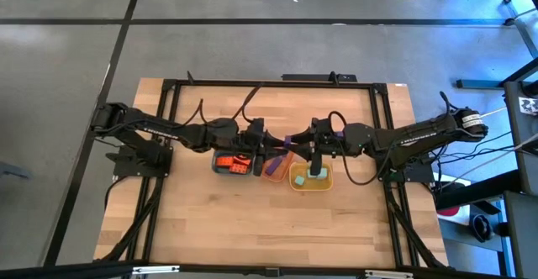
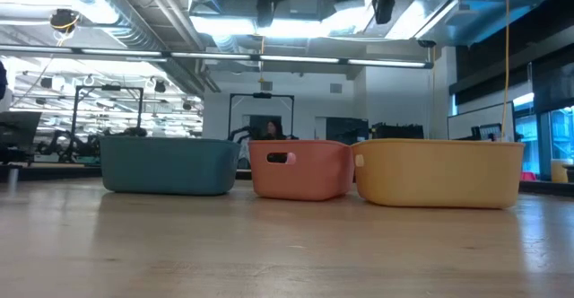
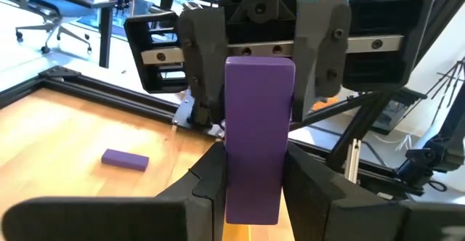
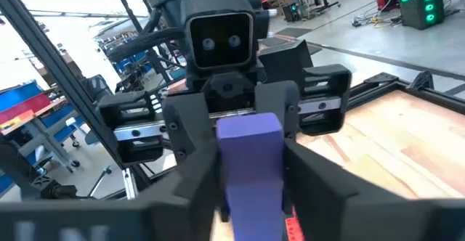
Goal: Sort & place blocks by color
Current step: Put the bottom purple rectangular block into the orange bin
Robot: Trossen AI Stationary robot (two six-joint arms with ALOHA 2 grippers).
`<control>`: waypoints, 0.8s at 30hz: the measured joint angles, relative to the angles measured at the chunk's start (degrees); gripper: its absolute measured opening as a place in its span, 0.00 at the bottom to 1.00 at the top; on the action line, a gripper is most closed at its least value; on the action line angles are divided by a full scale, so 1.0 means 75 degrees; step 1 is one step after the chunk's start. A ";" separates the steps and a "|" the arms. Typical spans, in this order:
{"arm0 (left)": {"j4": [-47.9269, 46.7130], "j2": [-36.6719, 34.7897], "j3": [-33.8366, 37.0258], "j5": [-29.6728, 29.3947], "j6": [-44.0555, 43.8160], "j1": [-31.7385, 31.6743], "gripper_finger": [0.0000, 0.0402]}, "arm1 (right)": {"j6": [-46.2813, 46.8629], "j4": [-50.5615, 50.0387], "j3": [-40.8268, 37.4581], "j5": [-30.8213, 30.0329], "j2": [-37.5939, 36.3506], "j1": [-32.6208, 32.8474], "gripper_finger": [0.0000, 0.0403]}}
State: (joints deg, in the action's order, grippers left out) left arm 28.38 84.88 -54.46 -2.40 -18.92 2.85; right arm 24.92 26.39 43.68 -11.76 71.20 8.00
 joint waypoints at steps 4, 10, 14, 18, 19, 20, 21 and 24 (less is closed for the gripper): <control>-0.0026 -0.0003 0.0000 0.0045 -0.0058 0.0003 0.23 | -0.0168 -0.0021 0.0000 0.0177 -0.0003 0.0001 0.26; -0.0139 -0.0007 0.0000 0.0359 -0.0254 -0.0086 0.29 | -0.0165 -0.0030 0.0000 0.0239 0.0002 0.0019 0.26; -0.0728 -0.0264 0.0004 0.1078 -0.0641 -0.0438 0.41 | -0.0185 -0.0334 -0.0003 0.0257 -0.0141 0.0018 0.26; -0.1605 -0.0777 0.0011 0.2330 -0.0786 -0.0905 0.47 | -0.0358 -0.1406 -0.0003 0.0288 -0.0713 0.0010 0.26; -0.1929 -0.0976 0.0009 0.2650 -0.0786 -0.1014 0.48 | -0.0389 -0.1747 -0.0003 0.0283 -0.0922 0.0010 0.26; -0.2247 -0.1191 0.0009 0.2844 -0.0786 -0.1114 0.48 | -0.0393 -0.2037 -0.0003 0.0271 -0.1153 0.0008 0.26; -0.2565 -0.1430 0.0009 0.2885 -0.0753 -0.1179 0.48 | -0.0396 -0.2362 -0.0003 0.0219 -0.1370 0.0007 0.26; -0.3254 -0.2144 0.0010 0.2374 -0.0278 -0.1200 0.48 | -0.0409 -0.3219 -0.0003 -0.0043 -0.1998 0.0010 0.26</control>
State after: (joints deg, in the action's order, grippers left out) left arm 3.98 68.80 -54.38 15.41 -21.00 -6.15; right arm 21.85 2.25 43.66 -12.08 56.21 8.08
